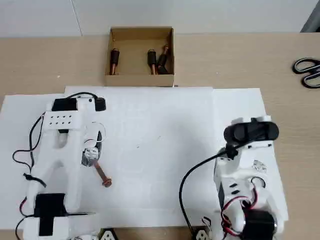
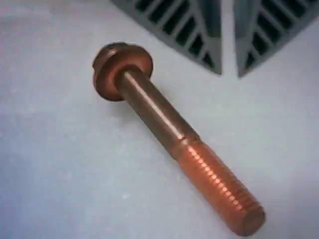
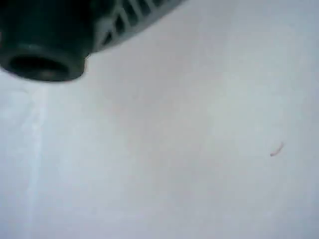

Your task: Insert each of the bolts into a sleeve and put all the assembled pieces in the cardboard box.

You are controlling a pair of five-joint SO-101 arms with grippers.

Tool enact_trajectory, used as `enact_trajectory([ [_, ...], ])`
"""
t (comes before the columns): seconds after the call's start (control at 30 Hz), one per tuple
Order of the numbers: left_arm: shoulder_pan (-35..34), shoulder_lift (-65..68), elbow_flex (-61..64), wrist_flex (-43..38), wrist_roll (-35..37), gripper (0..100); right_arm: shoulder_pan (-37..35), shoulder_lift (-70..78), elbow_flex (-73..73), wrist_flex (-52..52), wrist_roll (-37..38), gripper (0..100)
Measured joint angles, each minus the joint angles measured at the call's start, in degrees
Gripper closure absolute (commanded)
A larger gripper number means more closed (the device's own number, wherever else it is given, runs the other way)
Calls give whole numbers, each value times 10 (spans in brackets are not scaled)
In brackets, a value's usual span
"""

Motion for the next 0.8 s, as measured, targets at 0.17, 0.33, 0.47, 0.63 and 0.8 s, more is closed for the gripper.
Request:
enact_trajectory([
  [0.17,10,5,0,0,0,920,0,-40,0,17,0,996],
  [0.33,11,5,0,0,-1,859,0,-53,0,18,0,996],
  [0.47,11,9,0,0,-20,855,0,-53,0,18,0,996],
  [0.63,11,22,0,0,-40,855,0,-53,0,18,0,996],
  [0.8,11,91,-13,-1,-45,855,0,-52,2,18,0,996],
])
